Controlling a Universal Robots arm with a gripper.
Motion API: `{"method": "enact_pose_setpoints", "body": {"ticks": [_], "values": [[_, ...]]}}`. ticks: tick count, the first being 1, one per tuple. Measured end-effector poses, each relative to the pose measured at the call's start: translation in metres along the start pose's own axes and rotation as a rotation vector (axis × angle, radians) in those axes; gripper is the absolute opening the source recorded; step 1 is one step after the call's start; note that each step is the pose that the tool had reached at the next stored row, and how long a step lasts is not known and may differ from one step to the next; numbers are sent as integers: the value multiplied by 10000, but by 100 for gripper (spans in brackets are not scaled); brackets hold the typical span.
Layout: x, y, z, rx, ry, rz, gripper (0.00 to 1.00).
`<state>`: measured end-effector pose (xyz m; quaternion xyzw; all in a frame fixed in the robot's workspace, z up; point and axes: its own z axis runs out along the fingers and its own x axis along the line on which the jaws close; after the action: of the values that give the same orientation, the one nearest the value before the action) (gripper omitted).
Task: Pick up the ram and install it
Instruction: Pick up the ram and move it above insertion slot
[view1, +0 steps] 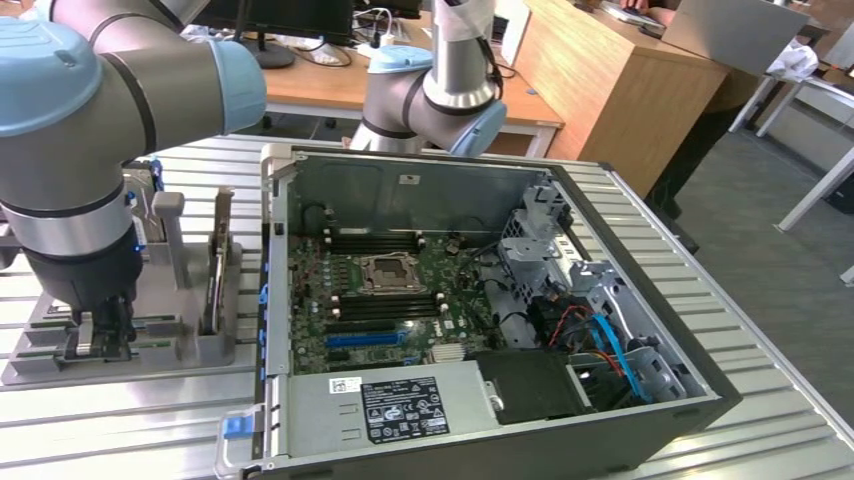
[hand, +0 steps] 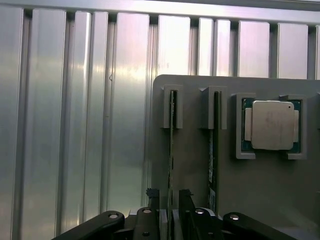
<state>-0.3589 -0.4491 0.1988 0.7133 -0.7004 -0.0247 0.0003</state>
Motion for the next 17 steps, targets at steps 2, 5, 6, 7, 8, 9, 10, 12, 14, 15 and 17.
{"method": "enact_pose_setpoints", "body": {"ticks": [2,5,6,7,8,9,10,12,14,15,17], "values": [[-3,0,1,2,0,-1,30],[-3,0,0,0,0,0,30],[-3,0,0,0,0,0,30],[-3,0,0,0,0,0,30],[-3,0,0,0,0,0,30],[-3,0,0,0,1,0,30],[-3,0,0,0,0,0,30],[-3,0,0,0,0,-1,30],[-3,0,0,0,0,0,28],[-3,0,0,0,0,0,28],[-3,0,0,0,1,0,22]]}}
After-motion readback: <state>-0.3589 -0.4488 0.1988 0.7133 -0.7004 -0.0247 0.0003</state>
